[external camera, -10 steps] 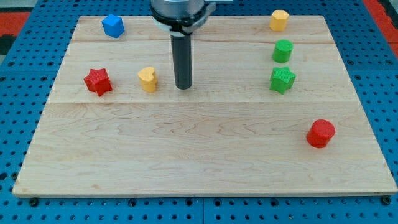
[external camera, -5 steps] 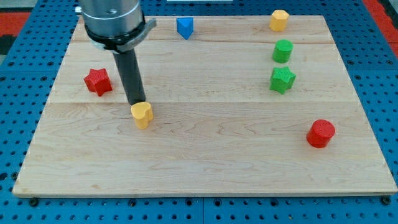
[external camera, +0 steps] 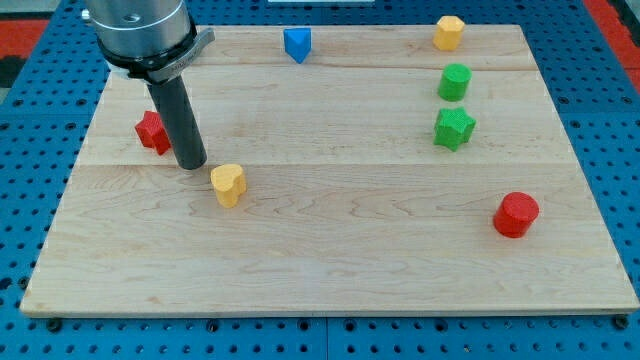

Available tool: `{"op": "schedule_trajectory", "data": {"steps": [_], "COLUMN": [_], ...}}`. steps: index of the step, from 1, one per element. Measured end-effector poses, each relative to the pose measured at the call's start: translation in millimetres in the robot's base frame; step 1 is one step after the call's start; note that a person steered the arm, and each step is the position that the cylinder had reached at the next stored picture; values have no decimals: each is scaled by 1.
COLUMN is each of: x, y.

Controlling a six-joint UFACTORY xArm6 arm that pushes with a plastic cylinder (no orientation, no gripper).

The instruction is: Move the yellow heart to the horizontal left of the red circle

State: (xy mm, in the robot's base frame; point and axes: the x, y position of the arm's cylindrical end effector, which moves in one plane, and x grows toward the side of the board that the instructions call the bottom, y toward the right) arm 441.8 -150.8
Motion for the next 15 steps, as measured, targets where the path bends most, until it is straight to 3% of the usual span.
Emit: {"op": "schedule_trajectory", "data": {"steps": [1,3,5,6,14,15], "x": [0,40,23,53,45,25], "y": [-8,52,98,113,107,128]}}
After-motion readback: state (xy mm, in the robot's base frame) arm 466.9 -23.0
